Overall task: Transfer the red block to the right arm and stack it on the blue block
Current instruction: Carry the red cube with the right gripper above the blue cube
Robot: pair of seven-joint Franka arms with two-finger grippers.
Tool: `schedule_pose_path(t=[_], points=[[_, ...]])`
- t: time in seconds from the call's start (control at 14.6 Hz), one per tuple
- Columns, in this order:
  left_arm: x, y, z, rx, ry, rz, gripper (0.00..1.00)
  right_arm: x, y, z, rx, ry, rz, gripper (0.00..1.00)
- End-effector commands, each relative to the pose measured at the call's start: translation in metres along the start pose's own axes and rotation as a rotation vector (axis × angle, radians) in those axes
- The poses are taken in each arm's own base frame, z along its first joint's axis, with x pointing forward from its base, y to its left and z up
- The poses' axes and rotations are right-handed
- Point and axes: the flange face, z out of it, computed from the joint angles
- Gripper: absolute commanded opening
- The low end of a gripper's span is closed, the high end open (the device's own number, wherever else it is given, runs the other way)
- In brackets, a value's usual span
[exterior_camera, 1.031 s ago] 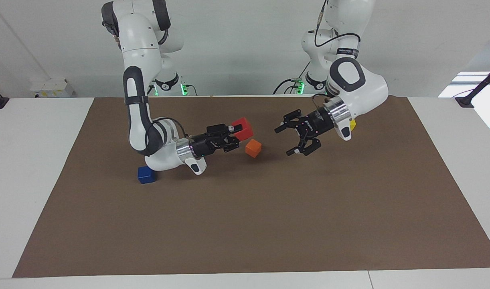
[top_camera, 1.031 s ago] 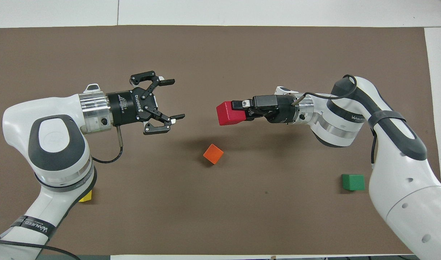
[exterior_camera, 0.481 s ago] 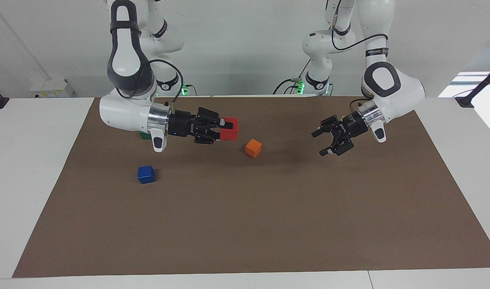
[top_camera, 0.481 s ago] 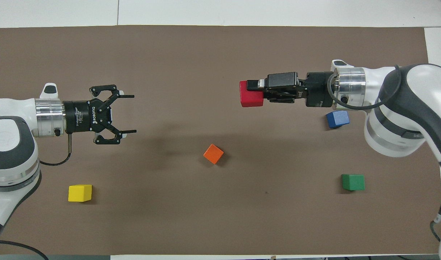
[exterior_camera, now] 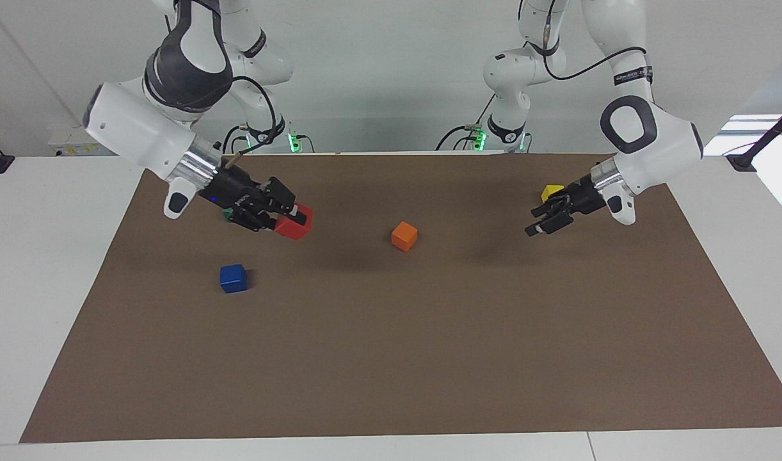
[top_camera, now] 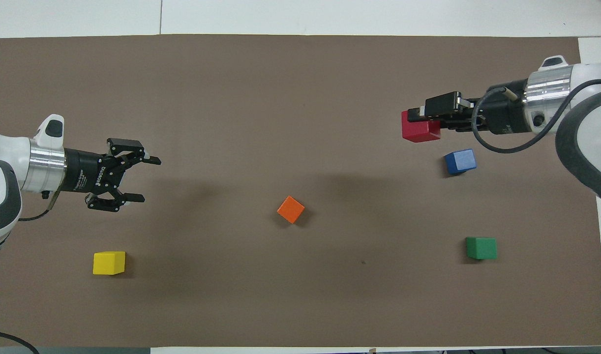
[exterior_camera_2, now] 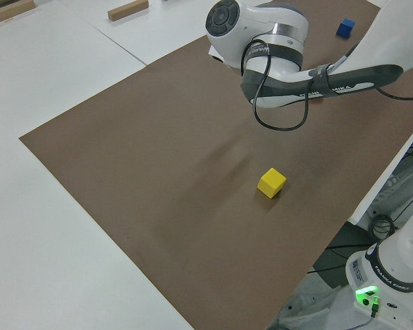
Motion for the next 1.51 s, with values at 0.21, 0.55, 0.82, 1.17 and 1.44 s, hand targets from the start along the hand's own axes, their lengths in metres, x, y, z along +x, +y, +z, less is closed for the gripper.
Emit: schedule_pose_path(t=[0.21, 0.55, 0.82, 1.17, 1.44], points=[[0.017, -0.034, -0.023, 0.325, 0.048, 0.467, 1.0, 0.006, 0.018, -0.021, -0.451, -0.088, -0.046, 0.0], [0.029, -0.012, -0.084, 0.663, 0.08, 0.722, 1.0, 0.013, 0.047, 0.027, -0.697, -0.09, -0.144, 0.0], [0.004, 0.004, -0.12, 0.706, 0.129, 0.74, 1.0, 0.009, 0.073, 0.06, -0.692, -0.048, -0.193, 0.0], [-0.04, 0.015, -0.155, 0.71, 0.205, 0.763, 1.0, 0.007, 0.086, 0.071, -0.686, -0.026, -0.222, 0.0], [-0.058, 0.019, -0.148, 0.729, 0.163, 0.773, 1.0, 0.007, 0.103, 0.068, -0.688, -0.028, -0.244, 0.0]])
